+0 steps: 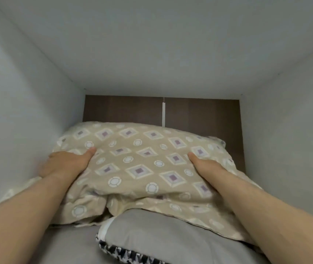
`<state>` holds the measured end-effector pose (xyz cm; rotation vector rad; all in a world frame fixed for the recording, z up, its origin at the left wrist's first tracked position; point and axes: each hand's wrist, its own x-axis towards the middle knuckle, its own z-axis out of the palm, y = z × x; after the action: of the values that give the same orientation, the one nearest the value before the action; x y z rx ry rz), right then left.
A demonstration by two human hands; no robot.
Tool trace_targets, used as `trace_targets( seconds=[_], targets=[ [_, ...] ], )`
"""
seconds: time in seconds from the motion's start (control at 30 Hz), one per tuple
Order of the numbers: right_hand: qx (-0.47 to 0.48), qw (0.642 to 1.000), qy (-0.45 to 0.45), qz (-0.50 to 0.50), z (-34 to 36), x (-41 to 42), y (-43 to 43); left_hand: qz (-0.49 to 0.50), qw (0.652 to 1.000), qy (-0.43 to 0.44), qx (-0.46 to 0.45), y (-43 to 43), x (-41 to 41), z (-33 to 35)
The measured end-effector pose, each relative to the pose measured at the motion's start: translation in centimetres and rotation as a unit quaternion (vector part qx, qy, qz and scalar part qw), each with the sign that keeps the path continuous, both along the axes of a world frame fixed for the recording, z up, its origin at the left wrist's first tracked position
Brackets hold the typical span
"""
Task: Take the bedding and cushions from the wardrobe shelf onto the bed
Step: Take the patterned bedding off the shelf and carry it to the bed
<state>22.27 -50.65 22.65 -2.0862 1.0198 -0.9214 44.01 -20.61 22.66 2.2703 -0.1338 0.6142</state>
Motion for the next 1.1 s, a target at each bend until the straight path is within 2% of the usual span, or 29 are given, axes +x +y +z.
trace_targets(
  seconds=[0.13, 0.27, 0.43, 0.57, 0.73, 0.9, 1.1],
  targets=[
    [-0.059, 0.998, 0.021, -0.031, -2.5, 3.1, -1.8, -0.002, 1.0, 0.006, -0.007, -2.0, 2.4, -2.9],
    [-0.092, 0.99, -0.035, -0.101, -5.3, 4.9, -2.1, 0.006, 0.998, -0.003, -0.064, -2.7, 3.4, -3.9],
    [-0.128, 0.984, -0.063, -0.109, -6.4, 5.1, -1.9, -0.049, 0.989, -0.024, -0.135, -2.4, 4.1, -4.7],
    [-0.136, 0.981, -0.085, -0.106, -7.0, 4.0, -1.2, -0.05, 0.979, -0.075, -0.181, -2.0, 3.8, -5.4],
    [-0.192, 0.962, -0.175, -0.091, -4.8, -0.4, 1.6, -0.071, 0.955, -0.133, -0.254, -0.2, 1.8, -4.9],
    [-0.235, 0.936, -0.247, -0.084, -0.4, -7.4, 6.0, -0.097, 0.912, -0.185, -0.353, 2.9, -3.3, -2.3],
    [-0.237, 0.926, -0.285, -0.077, 1.0, -17.2, 10.4, -0.124, 0.887, -0.22, -0.387, 8.0, -12.2, -0.7]
  ],
)
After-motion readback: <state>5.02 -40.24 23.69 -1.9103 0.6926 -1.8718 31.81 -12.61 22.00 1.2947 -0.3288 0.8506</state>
